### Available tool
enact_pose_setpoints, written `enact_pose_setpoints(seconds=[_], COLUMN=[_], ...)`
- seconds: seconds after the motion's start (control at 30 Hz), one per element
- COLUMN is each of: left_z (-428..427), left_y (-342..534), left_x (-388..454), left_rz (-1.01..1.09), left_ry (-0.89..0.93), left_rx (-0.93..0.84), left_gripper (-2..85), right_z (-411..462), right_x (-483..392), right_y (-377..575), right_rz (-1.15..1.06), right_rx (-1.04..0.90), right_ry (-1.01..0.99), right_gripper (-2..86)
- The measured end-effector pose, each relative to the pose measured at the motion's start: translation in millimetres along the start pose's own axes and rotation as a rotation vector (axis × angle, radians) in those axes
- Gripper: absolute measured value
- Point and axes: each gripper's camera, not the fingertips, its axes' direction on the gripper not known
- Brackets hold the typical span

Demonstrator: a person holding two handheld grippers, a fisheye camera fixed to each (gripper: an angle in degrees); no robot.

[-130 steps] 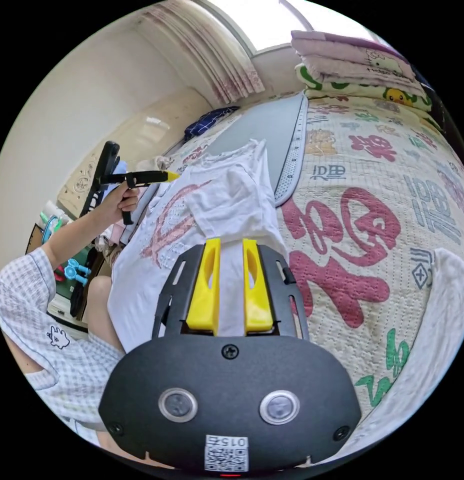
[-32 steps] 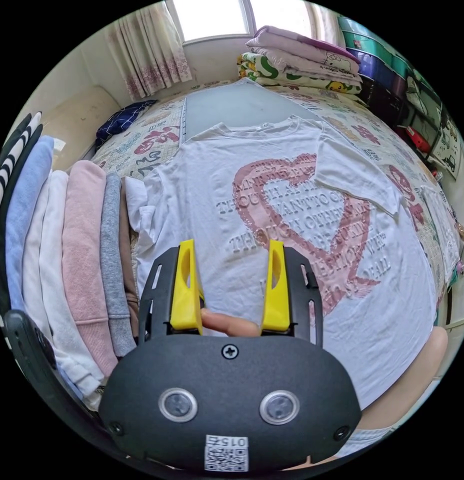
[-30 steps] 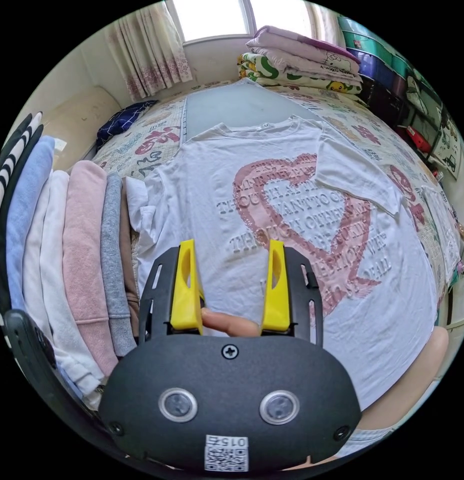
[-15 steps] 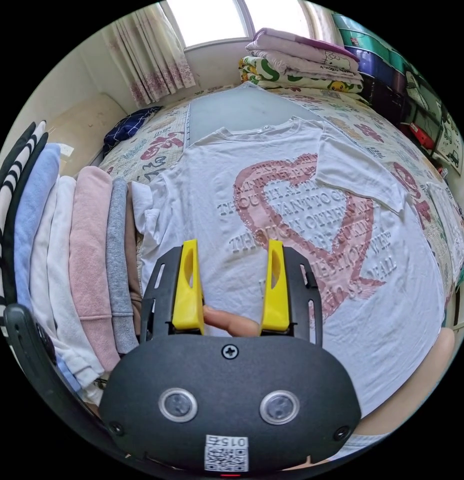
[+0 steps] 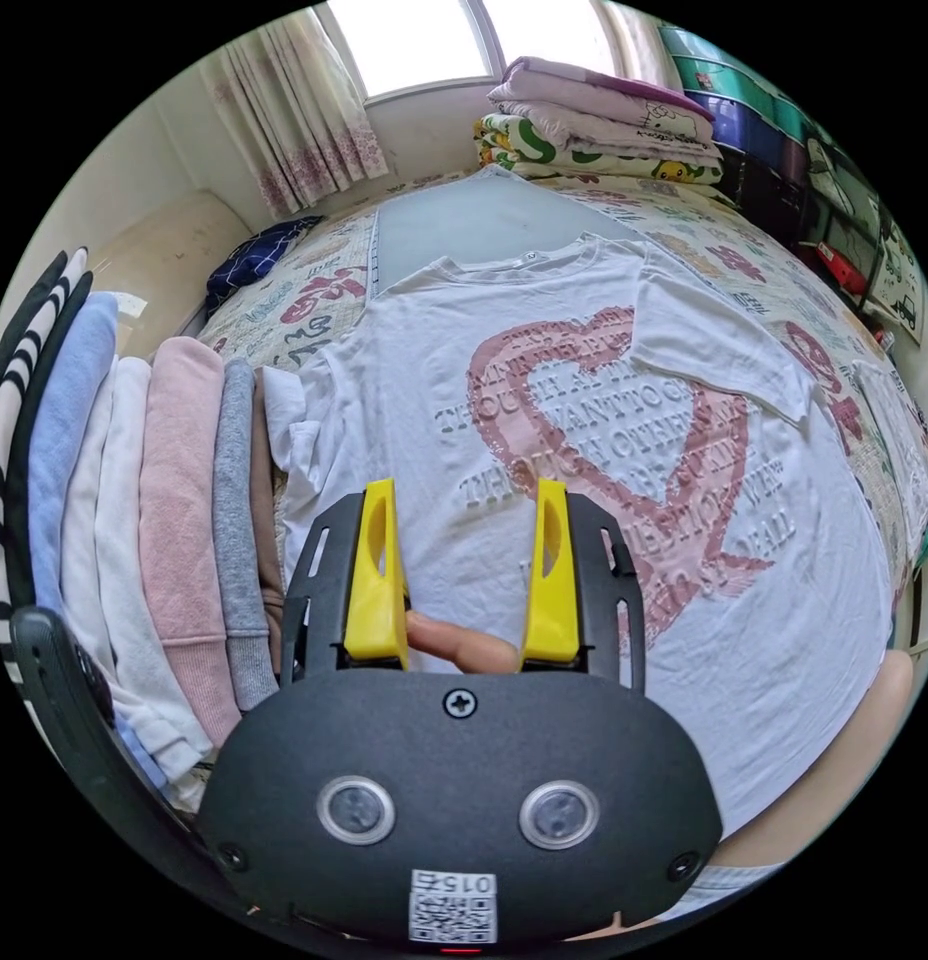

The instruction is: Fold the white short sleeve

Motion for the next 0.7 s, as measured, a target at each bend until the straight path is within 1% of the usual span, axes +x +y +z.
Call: enact_pose_setpoints(seconds=[0.7], left_z=[4.2], left_y=[0.9], left_x=[7.1], left_rz=[-0.009], left_ry=[-0.016], left_rx=[0.015], left_gripper=[-0.9], right_z=[-35.4], right_x=[9.2], right_y=[2.7], right_rz=[-0.004], right_rx=[0.006], right_ry=[-0.023], right_gripper=[18.4])
